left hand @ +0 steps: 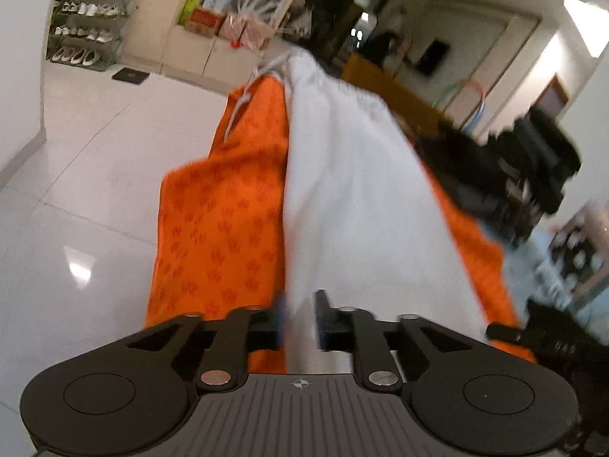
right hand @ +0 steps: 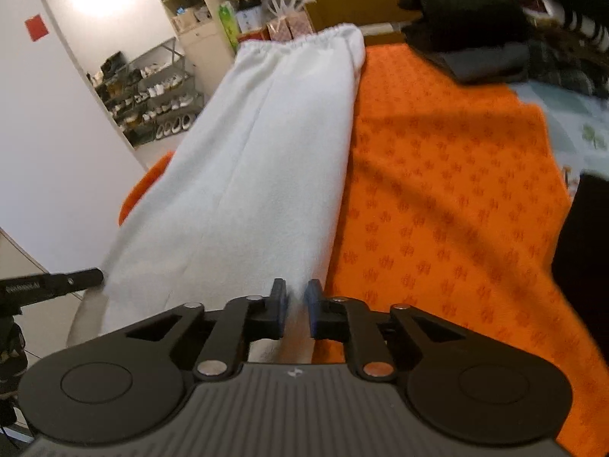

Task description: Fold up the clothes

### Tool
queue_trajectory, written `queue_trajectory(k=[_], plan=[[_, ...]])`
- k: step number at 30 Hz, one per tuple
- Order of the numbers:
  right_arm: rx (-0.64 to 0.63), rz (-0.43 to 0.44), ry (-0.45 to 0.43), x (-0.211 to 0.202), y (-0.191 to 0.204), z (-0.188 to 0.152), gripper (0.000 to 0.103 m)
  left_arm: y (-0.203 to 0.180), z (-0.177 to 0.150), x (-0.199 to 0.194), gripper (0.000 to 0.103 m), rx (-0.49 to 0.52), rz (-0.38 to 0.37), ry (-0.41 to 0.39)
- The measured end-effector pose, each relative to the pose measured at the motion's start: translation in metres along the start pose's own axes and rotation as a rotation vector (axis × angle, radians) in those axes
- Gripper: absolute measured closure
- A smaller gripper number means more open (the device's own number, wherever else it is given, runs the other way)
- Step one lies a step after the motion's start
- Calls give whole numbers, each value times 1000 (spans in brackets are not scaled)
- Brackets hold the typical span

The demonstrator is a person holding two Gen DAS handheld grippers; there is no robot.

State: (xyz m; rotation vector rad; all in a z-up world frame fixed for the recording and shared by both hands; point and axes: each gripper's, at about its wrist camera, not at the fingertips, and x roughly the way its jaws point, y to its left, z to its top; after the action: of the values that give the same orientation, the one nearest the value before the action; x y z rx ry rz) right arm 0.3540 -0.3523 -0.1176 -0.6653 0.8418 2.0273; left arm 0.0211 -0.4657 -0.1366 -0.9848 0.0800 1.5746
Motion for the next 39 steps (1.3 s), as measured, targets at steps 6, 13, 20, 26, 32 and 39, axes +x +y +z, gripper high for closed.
queue_trajectory(k=[6,13,20,26,32,39], plan=[[81,0,-18,34,-19,26,54,5,26,33,53,-75,-1,-15],[185,19,-23,74,-38,52,64,3,43,71,92,-62,41,9],[186,9,-17,82,-45,55,98,8,51,90,95,-54,59,35],[136,49,-18,50,-42,39,68,25,55,56,71,-79,-70,20],[71,97,-23,8,-36,19,67,29,25,-9,67,-34,-82,62],[55,104,16,-35,-14,-38,67,29,-45,-64,67,-68,-68,157]])
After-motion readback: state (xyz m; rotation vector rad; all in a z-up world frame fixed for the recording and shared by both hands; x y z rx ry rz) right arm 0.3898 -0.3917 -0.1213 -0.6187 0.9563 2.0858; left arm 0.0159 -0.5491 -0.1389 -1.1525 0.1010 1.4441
